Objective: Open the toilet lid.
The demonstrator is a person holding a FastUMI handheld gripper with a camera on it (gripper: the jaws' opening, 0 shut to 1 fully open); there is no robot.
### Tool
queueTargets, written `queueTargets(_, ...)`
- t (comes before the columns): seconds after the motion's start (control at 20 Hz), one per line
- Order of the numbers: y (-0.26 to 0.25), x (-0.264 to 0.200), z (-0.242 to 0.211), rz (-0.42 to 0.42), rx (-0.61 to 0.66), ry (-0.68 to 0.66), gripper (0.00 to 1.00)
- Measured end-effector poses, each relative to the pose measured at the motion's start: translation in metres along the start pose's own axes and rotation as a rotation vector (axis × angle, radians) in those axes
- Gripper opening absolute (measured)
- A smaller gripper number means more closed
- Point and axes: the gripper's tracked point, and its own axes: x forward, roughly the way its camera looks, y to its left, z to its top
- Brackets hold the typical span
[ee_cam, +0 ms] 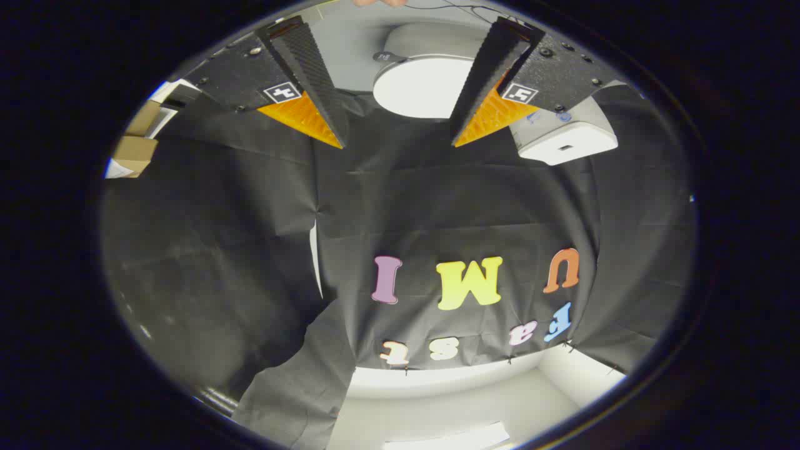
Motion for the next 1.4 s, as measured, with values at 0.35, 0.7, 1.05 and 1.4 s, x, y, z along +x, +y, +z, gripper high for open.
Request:
queueTargets(0.35, 0.012, 0.004, -0.015, 0.021, -0.019, 0.033, 1.00)
queueTargets(0.7, 0.024, 0.006, -0.024, 0.057, -0.078, 0.051, 1.00)
queueTargets(1.05, 0.021, 0.014, -0.049, 0.033, -0.095, 0.115, 1.00)
queueTargets(1.4, 0.028, 0.029, -0.062, 0.053, -0.136, 0.145, 1.00)
